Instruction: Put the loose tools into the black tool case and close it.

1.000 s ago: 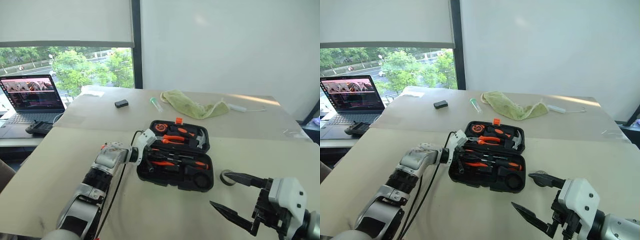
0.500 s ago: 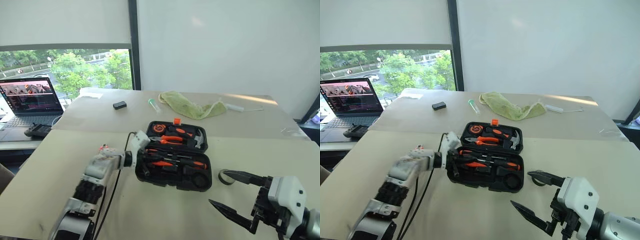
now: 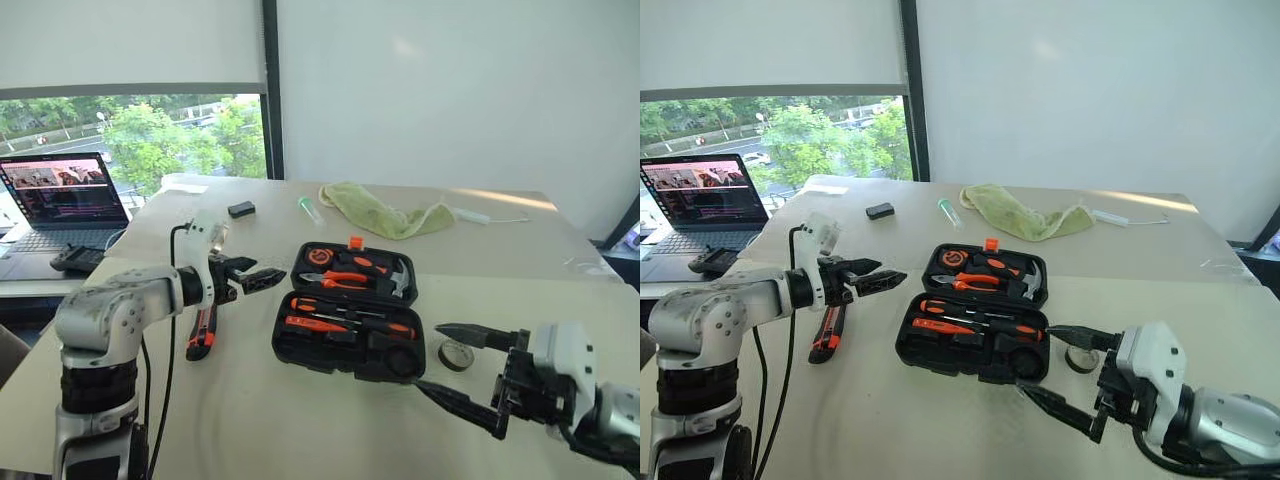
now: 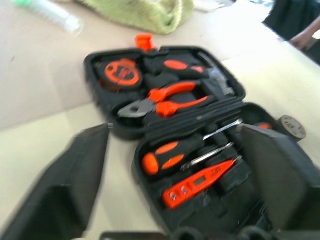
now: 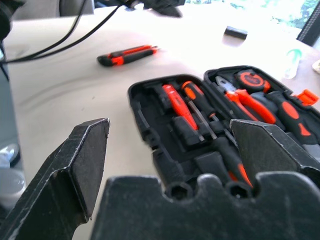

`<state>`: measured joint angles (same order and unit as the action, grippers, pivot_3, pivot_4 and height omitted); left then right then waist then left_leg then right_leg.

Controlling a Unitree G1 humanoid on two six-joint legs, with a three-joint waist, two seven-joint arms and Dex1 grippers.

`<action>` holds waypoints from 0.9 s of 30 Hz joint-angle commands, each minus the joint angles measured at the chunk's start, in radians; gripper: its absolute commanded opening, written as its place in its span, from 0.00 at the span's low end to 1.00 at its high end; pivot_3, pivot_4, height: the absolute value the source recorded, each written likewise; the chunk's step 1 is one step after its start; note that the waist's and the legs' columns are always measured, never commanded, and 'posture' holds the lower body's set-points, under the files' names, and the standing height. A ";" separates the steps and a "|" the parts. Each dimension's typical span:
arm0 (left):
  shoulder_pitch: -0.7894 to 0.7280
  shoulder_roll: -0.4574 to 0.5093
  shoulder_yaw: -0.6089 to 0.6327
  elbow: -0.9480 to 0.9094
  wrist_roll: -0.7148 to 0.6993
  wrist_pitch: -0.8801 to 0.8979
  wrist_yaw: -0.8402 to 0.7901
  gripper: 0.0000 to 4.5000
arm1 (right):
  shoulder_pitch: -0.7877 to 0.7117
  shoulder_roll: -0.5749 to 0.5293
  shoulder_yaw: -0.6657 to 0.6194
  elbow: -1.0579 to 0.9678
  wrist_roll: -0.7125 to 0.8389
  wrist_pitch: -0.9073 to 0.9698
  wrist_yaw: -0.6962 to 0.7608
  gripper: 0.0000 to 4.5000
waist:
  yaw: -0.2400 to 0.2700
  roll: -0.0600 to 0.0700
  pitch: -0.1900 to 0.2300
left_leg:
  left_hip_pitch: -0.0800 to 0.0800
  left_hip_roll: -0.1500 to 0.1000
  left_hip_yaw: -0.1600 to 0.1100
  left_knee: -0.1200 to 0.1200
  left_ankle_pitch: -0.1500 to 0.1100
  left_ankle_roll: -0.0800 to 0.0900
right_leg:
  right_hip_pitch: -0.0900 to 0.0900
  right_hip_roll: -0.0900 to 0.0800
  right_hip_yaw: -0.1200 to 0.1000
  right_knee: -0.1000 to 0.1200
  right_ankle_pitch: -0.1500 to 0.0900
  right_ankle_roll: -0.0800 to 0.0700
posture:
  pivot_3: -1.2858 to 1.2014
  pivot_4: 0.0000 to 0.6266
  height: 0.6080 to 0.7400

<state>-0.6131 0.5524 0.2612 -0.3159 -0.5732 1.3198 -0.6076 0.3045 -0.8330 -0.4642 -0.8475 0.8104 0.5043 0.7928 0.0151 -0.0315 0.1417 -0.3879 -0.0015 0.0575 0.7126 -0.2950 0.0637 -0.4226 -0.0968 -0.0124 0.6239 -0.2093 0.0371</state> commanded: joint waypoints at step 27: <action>0.118 -0.145 0.005 0.070 0.305 0.190 0.483 0.74 | -0.075 -0.020 0.041 0.020 -0.044 -0.089 0.138 1.00 | 0.022 0.000 0.001 | 0.003 0.000 -0.001 -0.003 0.000 -0.003 | 0.000 -0.012 0.000 0.001 0.000 -0.002 | 0.52 0.24 1.00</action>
<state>-0.5038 0.4160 0.2766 -0.2643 -0.2912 1.5324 -0.1391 0.2317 -0.8567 -0.3995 -0.7975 0.7570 0.4333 0.9367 0.0376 -0.0316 0.1430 -0.3848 -0.0016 0.0563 0.7097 -0.2944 0.0603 -0.4220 -0.1085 -0.0128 0.6252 -0.2087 0.0345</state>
